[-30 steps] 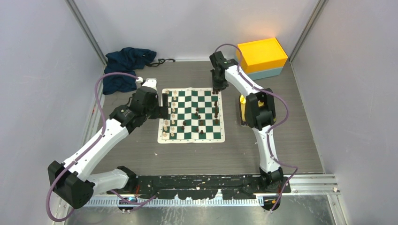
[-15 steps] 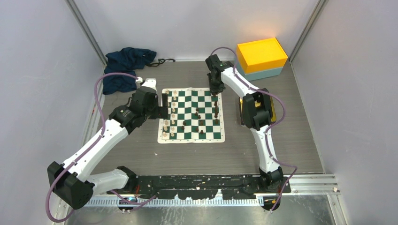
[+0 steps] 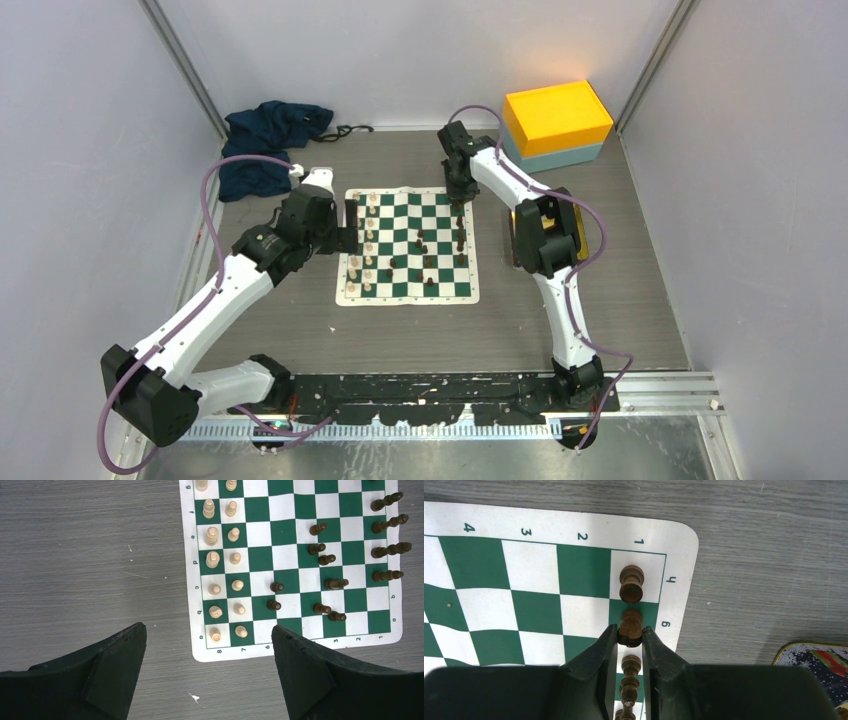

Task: Set up the chess pieces on the board
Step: Place the chess piece on the chessboard.

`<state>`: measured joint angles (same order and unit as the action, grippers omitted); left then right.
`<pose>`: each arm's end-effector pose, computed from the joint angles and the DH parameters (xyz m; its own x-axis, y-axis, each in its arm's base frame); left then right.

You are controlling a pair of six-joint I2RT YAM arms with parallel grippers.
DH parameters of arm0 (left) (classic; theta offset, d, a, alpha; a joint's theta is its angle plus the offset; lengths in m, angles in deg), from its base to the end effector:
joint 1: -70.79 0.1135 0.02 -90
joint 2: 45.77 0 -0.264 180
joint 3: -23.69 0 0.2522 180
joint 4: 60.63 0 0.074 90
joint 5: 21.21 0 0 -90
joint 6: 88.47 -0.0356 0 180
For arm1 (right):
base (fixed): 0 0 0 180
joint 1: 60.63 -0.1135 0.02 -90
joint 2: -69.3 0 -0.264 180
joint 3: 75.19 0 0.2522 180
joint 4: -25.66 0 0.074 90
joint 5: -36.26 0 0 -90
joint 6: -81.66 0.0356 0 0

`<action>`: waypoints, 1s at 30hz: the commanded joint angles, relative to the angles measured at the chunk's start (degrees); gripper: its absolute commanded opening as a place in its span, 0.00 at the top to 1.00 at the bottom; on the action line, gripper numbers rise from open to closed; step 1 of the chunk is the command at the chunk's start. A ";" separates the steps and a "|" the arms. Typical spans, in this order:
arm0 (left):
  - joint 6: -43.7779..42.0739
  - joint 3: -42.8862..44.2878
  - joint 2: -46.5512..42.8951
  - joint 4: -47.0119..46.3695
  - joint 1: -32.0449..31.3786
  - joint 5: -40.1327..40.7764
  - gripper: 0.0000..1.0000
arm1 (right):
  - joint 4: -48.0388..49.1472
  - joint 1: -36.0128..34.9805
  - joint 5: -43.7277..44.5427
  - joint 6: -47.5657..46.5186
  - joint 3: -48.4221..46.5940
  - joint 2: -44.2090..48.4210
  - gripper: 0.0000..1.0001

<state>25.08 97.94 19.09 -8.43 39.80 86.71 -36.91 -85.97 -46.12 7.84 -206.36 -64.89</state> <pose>0.2078 -0.1120 0.3203 -0.6525 -0.0516 -0.7561 0.0390 0.9941 -0.1014 0.4548 0.2102 0.1900 -0.8948 -0.1181 -0.4305 -0.1305 0.9914 -0.0008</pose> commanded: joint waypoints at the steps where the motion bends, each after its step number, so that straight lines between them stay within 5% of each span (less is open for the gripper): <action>1: -0.26 0.30 -1.05 -0.79 0.35 -0.33 0.04 | 1.76 -0.25 0.64 -0.45 0.05 0.17 1.00; 9: -0.08 0.37 -0.97 -0.77 0.35 -0.36 0.04 | 1.86 -0.27 0.52 -0.31 1.50 0.77 0.97; 17: -0.17 0.63 -0.68 -0.75 0.31 -0.51 0.04 | 1.91 -0.24 -0.01 -0.46 2.18 1.64 0.68; 30: -0.17 0.99 -0.95 -0.73 0.31 -0.57 0.04 | 1.57 -0.59 0.32 -0.98 1.90 3.34 0.58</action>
<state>25.10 97.94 19.09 -8.39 39.80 86.55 -35.78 -86.15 -46.17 7.82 -203.89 -64.69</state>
